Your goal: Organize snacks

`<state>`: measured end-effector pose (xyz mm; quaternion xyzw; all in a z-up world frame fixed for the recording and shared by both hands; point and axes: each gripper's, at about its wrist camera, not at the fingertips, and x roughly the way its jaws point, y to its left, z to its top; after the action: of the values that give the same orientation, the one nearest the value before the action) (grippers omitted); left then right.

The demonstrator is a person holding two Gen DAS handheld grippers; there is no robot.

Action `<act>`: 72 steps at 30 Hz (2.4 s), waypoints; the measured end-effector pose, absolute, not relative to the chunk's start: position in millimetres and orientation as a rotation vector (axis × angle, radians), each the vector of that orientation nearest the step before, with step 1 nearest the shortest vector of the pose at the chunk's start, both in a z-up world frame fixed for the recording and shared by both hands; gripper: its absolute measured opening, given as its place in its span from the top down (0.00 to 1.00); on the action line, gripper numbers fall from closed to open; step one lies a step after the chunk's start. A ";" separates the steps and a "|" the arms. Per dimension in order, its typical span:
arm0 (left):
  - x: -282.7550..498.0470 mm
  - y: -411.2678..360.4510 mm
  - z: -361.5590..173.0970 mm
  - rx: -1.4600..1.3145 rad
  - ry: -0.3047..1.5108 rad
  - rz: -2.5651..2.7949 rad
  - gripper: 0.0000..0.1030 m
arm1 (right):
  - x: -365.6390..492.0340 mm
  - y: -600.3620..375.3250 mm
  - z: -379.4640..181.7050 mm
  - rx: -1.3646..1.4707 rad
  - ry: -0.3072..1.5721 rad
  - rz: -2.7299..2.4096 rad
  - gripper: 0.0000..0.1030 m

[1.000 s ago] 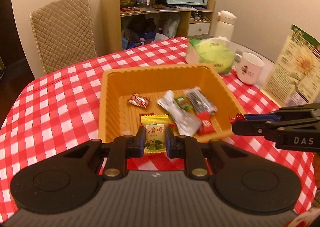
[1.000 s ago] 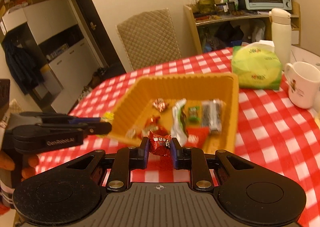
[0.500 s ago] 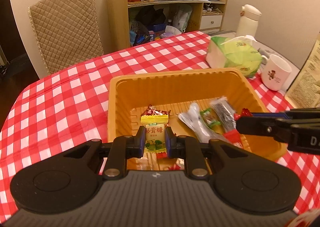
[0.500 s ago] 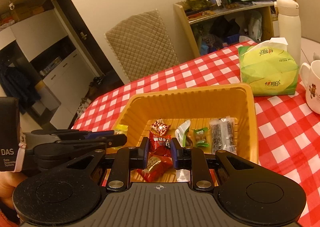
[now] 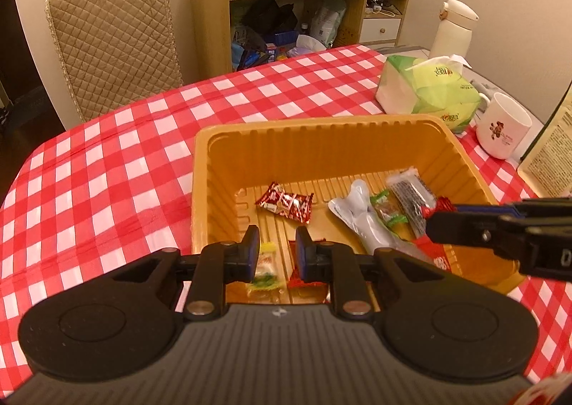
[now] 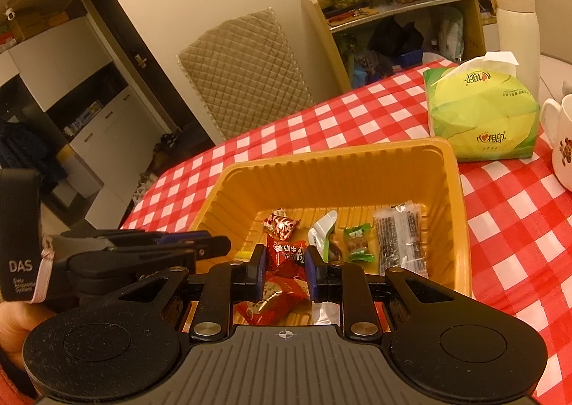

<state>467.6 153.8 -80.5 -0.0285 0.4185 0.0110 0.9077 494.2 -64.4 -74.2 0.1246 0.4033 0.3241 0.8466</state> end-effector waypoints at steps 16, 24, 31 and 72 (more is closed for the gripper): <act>459.7 157.1 -74.2 -0.071 0.870 0.029 0.73 | 513.1 -46.9 -80.9 0.278 0.866 0.688 0.78; 452.9 160.5 -68.8 -0.078 0.865 0.049 0.59 | 520.4 -46.3 -72.9 0.385 0.814 0.667 0.33; 431.3 160.6 -56.9 -0.092 0.842 0.070 0.47 | 518.0 -59.1 -63.2 0.408 0.829 0.645 0.26; 177.1 14.0 -7.0 -0.257 0.861 0.193 0.36 | 274.4 -185.6 -29.7 -0.022 0.930 0.721 0.08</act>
<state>177.1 14.0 -7.0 -0.1241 0.4157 0.0931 0.8962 274.4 -185.6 -29.7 -0.0104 0.4388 0.3399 0.8317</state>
